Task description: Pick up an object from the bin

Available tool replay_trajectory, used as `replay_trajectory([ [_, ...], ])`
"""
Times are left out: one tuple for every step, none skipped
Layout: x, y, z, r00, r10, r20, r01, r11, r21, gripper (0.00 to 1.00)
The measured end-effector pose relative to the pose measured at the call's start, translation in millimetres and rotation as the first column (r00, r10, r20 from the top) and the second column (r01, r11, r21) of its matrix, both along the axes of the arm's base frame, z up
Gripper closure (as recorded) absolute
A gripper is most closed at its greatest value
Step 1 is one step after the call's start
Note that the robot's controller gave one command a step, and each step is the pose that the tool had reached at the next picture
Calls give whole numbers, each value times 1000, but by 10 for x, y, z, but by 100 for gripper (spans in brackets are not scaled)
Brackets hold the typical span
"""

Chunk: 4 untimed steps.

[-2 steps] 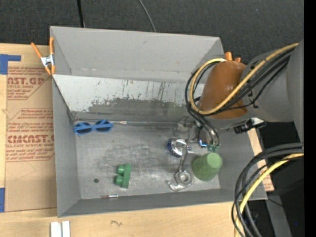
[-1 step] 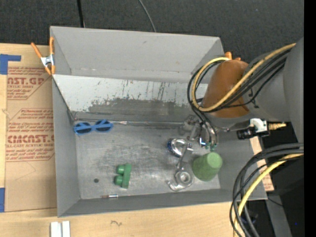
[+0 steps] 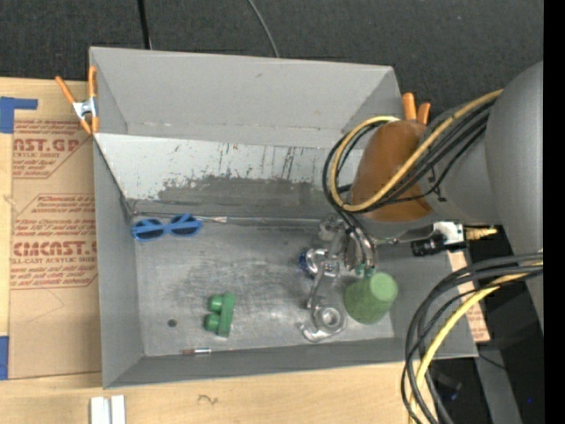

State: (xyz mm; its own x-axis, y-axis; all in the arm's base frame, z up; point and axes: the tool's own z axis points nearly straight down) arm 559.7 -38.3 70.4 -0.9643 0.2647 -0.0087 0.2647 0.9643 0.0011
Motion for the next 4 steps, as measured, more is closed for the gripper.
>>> replay_trajectory([
  [15,-2,14,1000,0,-3,0,1000,0,0],
  [48,0,45,1000,0,8,0,1000,0,100],
  [74,4,898,1000,1,1,-1,1000,1,100],
  [85,8,1170,1000,2,-3,-2,1000,2,100],
])
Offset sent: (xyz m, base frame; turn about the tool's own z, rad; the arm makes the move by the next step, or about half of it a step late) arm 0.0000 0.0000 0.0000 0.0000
